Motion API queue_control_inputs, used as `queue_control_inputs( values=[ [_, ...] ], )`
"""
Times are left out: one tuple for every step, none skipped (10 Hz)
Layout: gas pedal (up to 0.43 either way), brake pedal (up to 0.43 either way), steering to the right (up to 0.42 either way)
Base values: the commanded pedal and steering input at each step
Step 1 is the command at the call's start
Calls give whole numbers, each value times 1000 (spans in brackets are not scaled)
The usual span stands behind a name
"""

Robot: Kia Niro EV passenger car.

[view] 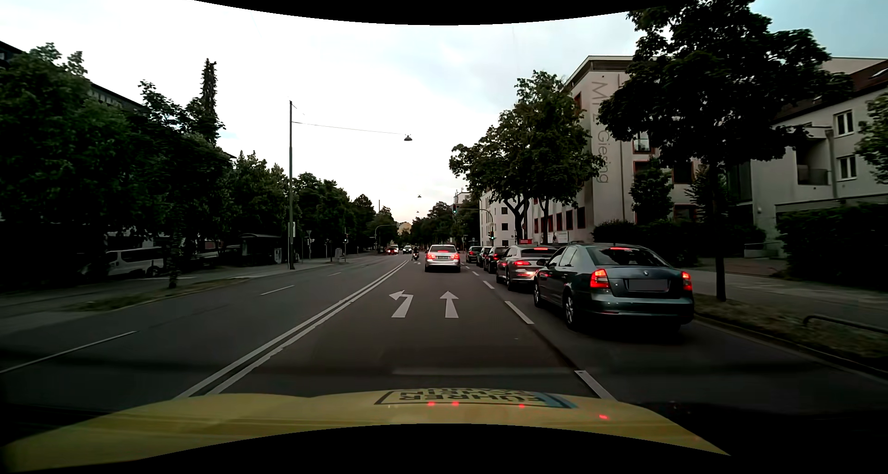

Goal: Follow the waypoints while adhering to traffic rules and regulations

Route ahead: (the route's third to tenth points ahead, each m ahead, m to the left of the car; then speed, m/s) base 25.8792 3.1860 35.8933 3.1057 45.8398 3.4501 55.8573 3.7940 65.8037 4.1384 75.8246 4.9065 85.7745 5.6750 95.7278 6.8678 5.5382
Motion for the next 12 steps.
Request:
queue_control_inputs(
  values=[
    [0, 110, -17],
    [0, 110, -17],
    [0, 110, -17],
    [0, 116, -16],
    [0, 116, -16],
    [0, 122, -16],
    [0, 116, -16],
    [0, 122, -16],
    [0, 116, -16],
    [0, 122, -16],
    [0, 122, -15],
    [0, 122, -13]
  ],
)
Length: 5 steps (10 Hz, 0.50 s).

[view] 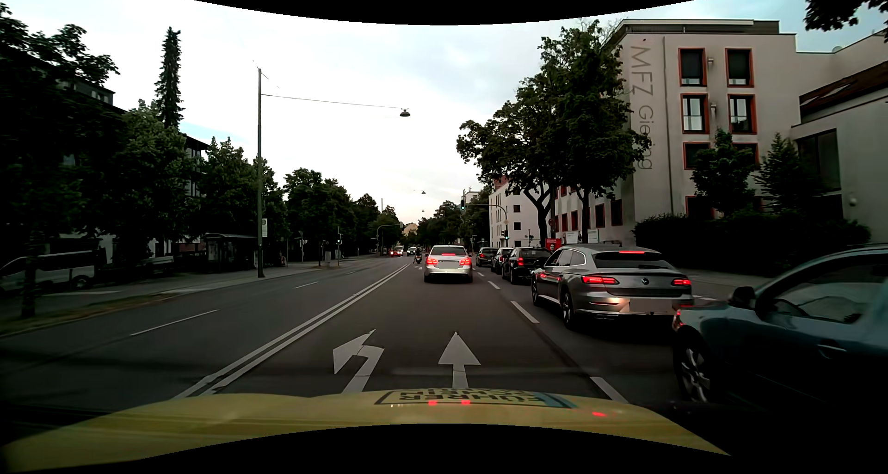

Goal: Follow the waypoints while adhering to traffic rules and regulations

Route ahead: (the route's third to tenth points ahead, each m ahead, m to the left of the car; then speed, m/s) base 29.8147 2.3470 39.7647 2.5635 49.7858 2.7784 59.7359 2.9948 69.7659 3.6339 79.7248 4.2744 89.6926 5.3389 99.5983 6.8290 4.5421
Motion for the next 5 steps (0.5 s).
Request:
queue_control_inputs(
  values=[
    [0, 128, -11],
    [0, 128, -9],
    [0, 128, -9],
    [0, 134, -8],
    [0, 134, -8]
  ],
)
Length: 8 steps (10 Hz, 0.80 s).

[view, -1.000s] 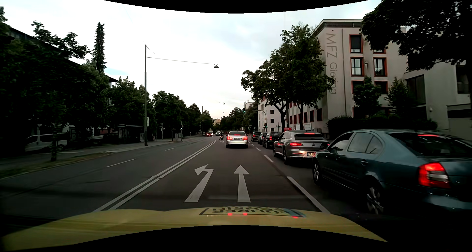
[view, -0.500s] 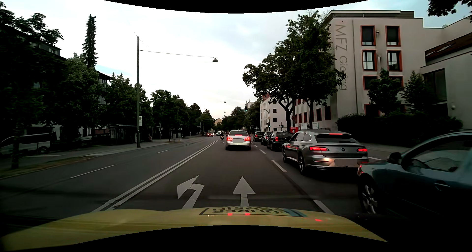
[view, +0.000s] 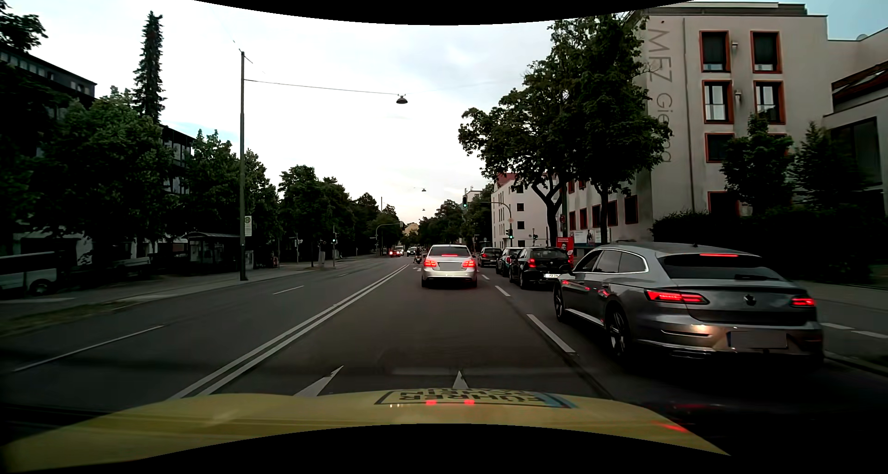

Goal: Follow the waypoints while adhering to traffic rules and regulations

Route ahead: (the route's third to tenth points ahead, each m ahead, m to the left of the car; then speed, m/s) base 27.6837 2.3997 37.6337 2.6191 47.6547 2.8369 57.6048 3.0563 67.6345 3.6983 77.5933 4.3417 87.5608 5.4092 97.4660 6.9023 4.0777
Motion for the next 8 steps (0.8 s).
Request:
queue_control_inputs(
  values=[
    [0, 140, -8],
    [0, 140, -8],
    [0, 140, -8],
    [0, 140, -8],
    [0, 146, -7],
    [0, 140, -7],
    [0, 146, -5],
    [0, 146, -5]
  ],
)
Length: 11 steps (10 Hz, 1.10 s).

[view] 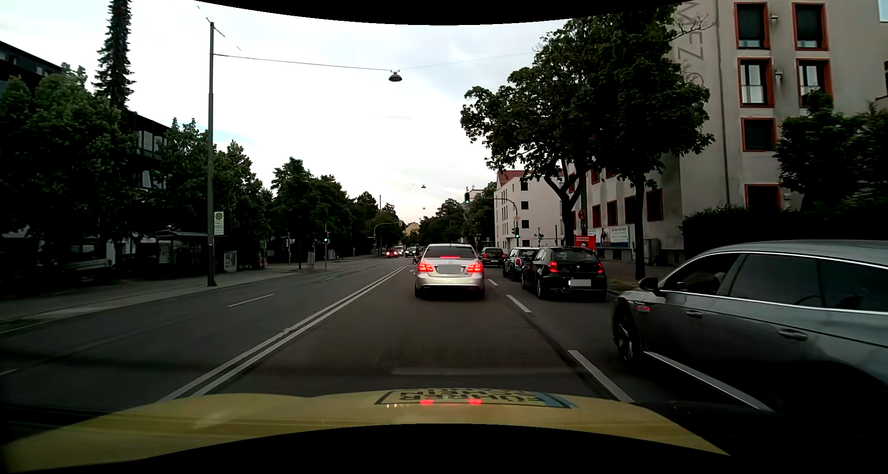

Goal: Follow the waypoints while adhering to traffic rules and regulations

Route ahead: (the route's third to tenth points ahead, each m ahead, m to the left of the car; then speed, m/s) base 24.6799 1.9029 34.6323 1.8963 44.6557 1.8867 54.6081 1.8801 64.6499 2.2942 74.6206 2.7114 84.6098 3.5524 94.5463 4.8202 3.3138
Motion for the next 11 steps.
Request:
queue_control_inputs(
  values=[
    [0, 146, -4],
    [0, 146, -4],
    [0, 146, -4],
    [0, 152, -3],
    [0, 152, 0],
    [0, 152, 1],
    [0, 152, 1],
    [0, 152, 1],
    [0, 152, 1],
    [0, 140, 1],
    [0, 134, 1]
  ],
)
